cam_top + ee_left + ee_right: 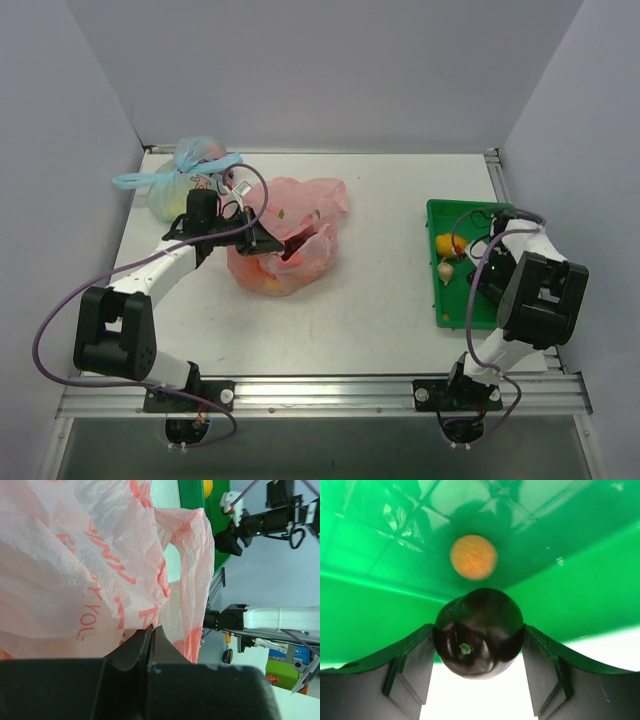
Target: Place the fake fruits into the plastic bag and tie a complex knot
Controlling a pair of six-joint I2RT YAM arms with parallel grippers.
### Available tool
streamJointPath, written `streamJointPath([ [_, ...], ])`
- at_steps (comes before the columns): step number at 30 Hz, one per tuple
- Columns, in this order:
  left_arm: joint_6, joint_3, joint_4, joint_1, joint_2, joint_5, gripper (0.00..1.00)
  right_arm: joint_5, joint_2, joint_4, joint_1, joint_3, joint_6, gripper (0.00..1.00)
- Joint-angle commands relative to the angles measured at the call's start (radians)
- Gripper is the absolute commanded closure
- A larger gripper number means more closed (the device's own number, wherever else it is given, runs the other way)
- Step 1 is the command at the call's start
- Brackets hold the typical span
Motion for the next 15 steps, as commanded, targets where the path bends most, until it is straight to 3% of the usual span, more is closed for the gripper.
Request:
streamJointPath([
  [1,0.016,0.032,0.01,0.006,-0.025,0.003,1.0,-0.136,-0.041,-0.181,0.054,0.186,0.108,0.63],
  [3,0.006,0.028,0.019,0.006,-0.029,0.012,1.0,-0.249,-0.035,-0.253,0.109,0.362,0.241,0.64],
  [4,-0.002,0.028,0.022,0.008,-0.032,0.015,1.0,-0.378,-0.015,-0.314,0.129,0.42,0.285,0.64],
  [9,-0.002,0.023,0.036,0.008,-0.047,0.026,1.0,-0.74,0.074,-0.332,0.275,0.729,0.593,0.69],
  [11,-0.004,0.015,0.05,0.006,-0.053,0.03,1.0,-0.899,0.125,-0.242,0.35,0.817,0.786,0.72],
  [15,-0.028,0.006,0.088,0.012,-0.058,0.047,1.0,-1.005,0.178,0.01,0.504,0.831,1.038,0.74],
])
